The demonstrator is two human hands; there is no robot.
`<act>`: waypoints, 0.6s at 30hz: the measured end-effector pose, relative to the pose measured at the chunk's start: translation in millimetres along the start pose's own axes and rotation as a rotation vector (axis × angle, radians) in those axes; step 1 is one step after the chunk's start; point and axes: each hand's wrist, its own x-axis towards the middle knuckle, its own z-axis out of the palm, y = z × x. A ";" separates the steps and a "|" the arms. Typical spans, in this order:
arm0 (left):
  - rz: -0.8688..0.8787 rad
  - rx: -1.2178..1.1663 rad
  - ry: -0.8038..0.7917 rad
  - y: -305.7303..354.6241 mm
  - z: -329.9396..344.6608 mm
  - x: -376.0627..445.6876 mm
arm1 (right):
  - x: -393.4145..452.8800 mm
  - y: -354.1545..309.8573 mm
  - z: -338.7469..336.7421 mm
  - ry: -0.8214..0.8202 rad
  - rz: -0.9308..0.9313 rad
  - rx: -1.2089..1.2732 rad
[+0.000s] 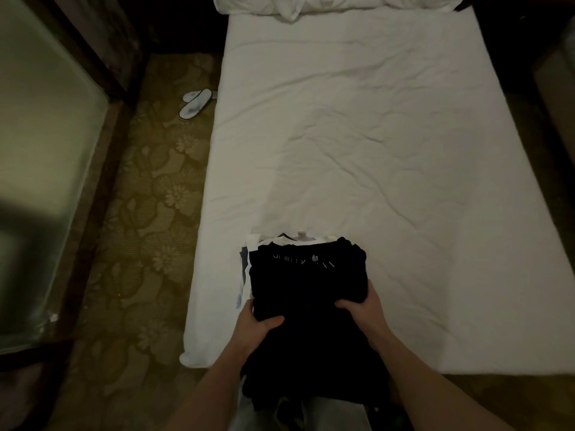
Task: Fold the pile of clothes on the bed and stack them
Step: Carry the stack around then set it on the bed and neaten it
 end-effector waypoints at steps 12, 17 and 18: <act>0.010 -0.188 -0.085 -8.4 -35.1 -43.4 | -42.0 -20.8 7.5 -0.090 0.113 0.096; 0.025 -0.237 -0.022 2.0 -63.4 -60.6 | -58.0 -46.4 27.5 -0.088 0.056 0.095; 0.019 -0.244 -0.007 5.2 -69.9 -62.7 | -61.2 -54.4 32.3 -0.086 0.047 0.096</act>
